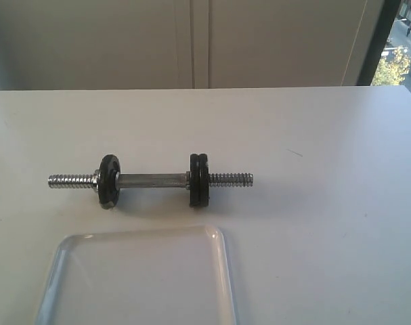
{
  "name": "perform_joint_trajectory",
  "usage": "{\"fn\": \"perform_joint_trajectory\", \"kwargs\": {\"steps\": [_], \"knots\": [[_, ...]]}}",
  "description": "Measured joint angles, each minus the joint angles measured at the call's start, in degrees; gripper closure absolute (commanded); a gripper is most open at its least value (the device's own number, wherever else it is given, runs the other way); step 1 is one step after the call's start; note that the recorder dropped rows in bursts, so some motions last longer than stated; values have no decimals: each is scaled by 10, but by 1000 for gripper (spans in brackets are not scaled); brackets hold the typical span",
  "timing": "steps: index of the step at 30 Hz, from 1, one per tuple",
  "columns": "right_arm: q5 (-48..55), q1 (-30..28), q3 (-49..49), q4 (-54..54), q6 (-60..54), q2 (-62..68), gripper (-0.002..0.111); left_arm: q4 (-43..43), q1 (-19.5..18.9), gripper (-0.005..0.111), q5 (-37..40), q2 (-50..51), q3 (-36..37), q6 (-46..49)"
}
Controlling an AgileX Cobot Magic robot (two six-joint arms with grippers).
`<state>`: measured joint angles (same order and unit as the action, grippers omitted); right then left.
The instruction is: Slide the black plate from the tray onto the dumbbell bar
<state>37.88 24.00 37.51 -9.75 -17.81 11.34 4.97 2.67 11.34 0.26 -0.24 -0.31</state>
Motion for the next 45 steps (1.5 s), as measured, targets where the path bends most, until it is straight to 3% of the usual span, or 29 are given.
{"fn": "perform_joint_trajectory", "kwargs": {"steps": [10, 45], "knots": [[0, 0, 0, 0, 0, 0, 108, 29, 0, 107, 0, 0, 0, 42], [0, 0, 0, 0, 1, 0, 108, 29, 0, 107, 0, 0, 1, 44]]}}
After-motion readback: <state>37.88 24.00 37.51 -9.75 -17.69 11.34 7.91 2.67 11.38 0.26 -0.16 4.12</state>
